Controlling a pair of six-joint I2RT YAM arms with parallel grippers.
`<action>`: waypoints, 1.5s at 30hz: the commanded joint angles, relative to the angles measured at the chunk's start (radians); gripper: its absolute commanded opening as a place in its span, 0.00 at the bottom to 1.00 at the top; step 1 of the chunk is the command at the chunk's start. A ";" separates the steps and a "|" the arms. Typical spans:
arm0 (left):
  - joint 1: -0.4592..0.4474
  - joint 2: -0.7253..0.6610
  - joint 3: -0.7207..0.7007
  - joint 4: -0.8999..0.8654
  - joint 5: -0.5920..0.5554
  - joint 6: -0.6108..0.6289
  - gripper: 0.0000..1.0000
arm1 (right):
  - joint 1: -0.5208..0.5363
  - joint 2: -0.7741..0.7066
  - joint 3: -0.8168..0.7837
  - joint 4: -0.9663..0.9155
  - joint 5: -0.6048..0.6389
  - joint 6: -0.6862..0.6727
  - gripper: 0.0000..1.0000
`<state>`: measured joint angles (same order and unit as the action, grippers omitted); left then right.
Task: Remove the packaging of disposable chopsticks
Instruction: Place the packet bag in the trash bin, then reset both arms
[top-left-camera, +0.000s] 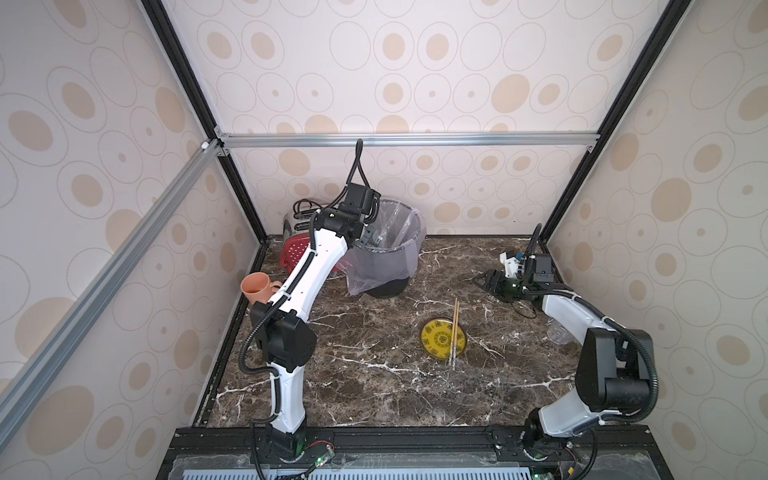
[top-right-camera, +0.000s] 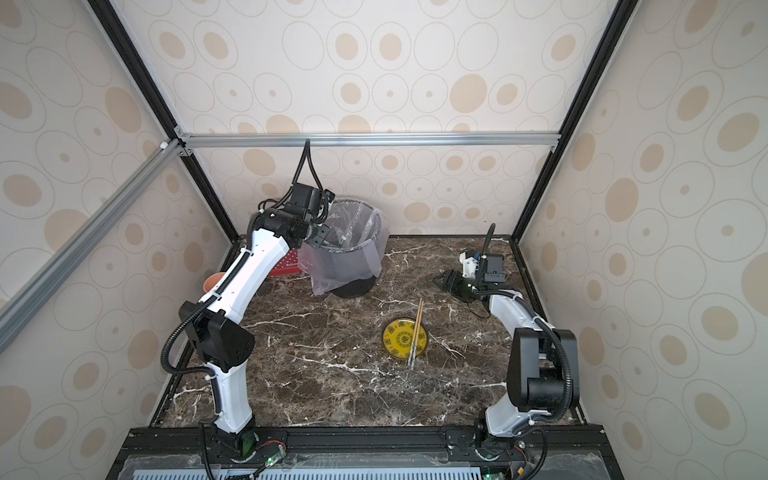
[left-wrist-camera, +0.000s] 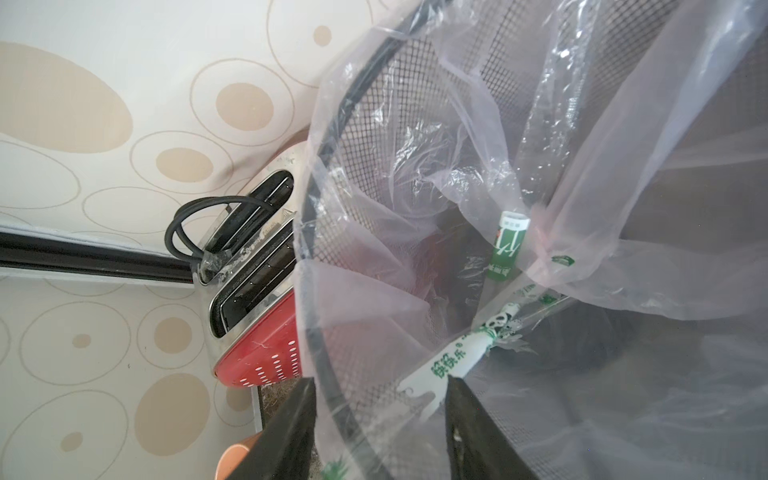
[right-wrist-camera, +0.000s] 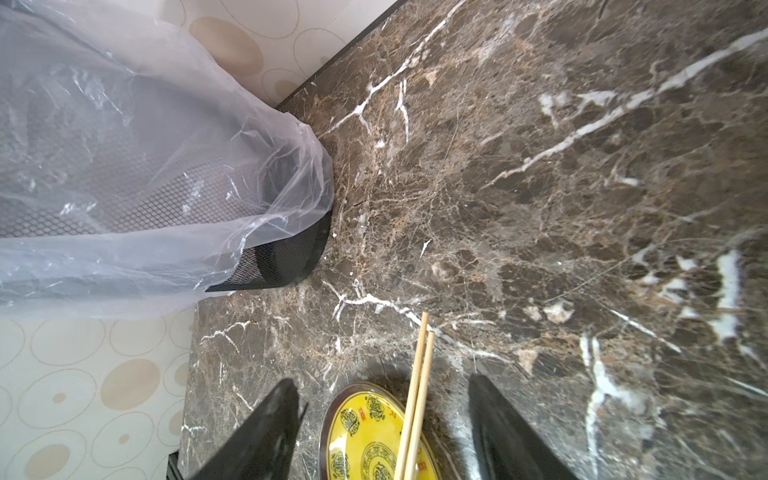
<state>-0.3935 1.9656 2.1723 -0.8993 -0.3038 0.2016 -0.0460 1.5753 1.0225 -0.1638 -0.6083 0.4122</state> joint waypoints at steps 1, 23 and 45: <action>-0.002 -0.105 -0.022 -0.002 0.038 -0.028 0.52 | -0.001 -0.055 0.003 -0.070 0.093 -0.068 0.67; 0.065 -1.014 -1.323 0.583 -0.176 -0.431 0.67 | -0.001 -0.296 -0.597 0.680 0.685 -0.361 0.71; 0.392 -0.588 -1.807 1.704 0.131 -0.226 0.71 | 0.074 -0.048 -0.620 0.974 0.721 -0.388 0.98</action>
<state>-0.0093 1.3247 0.3447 0.4774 -0.3016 -0.1040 0.0200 1.5356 0.3817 0.8490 0.0826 0.0395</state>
